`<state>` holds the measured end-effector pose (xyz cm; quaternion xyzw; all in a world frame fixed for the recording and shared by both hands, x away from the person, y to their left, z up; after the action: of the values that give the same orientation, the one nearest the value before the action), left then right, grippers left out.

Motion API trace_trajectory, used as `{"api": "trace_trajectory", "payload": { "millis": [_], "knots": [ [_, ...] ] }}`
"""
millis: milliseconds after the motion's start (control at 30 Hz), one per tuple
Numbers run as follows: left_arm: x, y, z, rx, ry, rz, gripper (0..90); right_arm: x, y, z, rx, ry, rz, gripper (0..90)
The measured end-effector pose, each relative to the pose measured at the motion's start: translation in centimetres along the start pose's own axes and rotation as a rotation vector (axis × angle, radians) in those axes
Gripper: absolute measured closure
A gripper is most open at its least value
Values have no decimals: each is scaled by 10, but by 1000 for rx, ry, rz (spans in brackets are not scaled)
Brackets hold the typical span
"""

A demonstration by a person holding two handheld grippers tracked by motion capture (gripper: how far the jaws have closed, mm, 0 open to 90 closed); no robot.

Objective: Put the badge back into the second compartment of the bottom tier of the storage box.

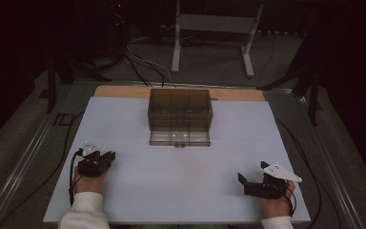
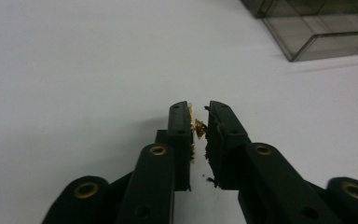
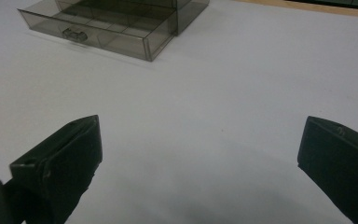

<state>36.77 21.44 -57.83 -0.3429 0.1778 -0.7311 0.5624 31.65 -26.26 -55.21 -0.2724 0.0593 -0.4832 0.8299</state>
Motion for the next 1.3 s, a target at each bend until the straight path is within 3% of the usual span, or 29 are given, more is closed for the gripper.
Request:
{"api": "trace_trajectory", "payload": {
  "millis": [433,1300],
  "knots": [
    [5,-12,8,39,-39,-56,825,-1,0,0,2,-1,4,1],
    [24,-18,24,76,-41,-122,825,-2,2,1,1,-3,10,1]
  ]
}}
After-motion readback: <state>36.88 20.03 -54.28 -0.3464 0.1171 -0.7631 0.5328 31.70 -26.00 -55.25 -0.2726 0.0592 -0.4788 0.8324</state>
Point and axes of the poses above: each handheld gripper's, and its own axes: y roughly forward along the jaws, z roughly out of its top, x roughly to its right, the point moved 10 cm from there along y, roughly forward along the jaws, and after that the axes turned 13 degrees about -y, right-handed, at the moved point
